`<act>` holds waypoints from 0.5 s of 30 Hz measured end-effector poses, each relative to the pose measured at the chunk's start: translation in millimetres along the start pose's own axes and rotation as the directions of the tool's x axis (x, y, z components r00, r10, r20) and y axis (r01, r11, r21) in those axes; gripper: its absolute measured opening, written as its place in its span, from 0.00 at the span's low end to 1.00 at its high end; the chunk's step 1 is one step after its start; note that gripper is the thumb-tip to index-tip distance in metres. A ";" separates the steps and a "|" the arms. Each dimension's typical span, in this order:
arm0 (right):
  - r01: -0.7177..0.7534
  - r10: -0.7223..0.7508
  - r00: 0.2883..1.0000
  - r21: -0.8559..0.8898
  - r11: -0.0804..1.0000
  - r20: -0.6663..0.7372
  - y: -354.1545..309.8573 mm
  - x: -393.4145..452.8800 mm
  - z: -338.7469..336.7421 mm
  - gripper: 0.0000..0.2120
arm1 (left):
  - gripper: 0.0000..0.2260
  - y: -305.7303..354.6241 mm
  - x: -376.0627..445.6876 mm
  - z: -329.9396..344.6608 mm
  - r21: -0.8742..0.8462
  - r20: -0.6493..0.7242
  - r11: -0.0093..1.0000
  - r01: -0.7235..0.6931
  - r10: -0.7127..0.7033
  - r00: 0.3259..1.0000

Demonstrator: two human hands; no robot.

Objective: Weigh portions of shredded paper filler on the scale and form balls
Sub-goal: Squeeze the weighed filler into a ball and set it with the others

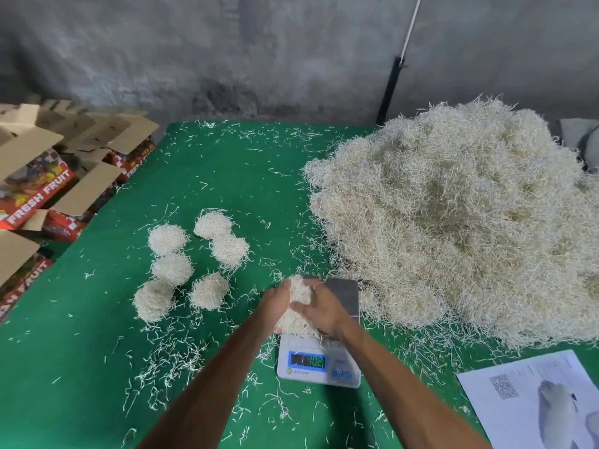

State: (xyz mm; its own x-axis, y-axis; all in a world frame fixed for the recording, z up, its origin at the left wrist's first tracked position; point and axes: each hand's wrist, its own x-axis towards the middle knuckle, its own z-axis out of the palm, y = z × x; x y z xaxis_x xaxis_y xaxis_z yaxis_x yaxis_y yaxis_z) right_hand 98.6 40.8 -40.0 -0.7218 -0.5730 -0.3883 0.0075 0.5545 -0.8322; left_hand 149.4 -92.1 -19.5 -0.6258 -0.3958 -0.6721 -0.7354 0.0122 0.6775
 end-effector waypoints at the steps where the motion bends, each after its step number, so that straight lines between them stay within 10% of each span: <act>1: 0.010 -0.011 1.000 0.030 0.999 0.013 -3.9 -0.9 6.5 0.31 | 0.33 0.8 0.4 -1.6 -0.053 -0.014 0.999 -0.011 0.010 1.000; 6: 0.173 -0.181 0.983 0.243 0.955 0.012 -38.2 -11.5 12.4 0.21 | 0.26 12.3 -2.5 -31.4 -0.399 -0.052 0.916 -0.047 0.028 0.998; 11: 0.403 -0.461 0.856 -0.256 0.879 -0.234 -76.8 -8.3 20.7 0.29 | 0.04 27.5 -31.7 -27.1 -0.738 0.225 0.674 0.026 0.209 0.952; 15: 0.365 -0.398 0.815 -0.162 0.917 -0.421 -90.5 -4.7 -0.5 0.28 | 0.19 42.7 -52.8 -27.4 -0.696 0.288 0.717 0.036 0.234 0.929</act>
State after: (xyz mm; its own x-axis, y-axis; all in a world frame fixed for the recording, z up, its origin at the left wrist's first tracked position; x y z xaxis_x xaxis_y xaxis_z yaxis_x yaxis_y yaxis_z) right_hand 101.0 -6.4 37.3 -0.8824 -0.4340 0.1817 -0.3684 0.3971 -0.8406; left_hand 158.1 -95.8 53.1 -0.8279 -0.0998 -0.5519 -0.3688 -0.6445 0.6698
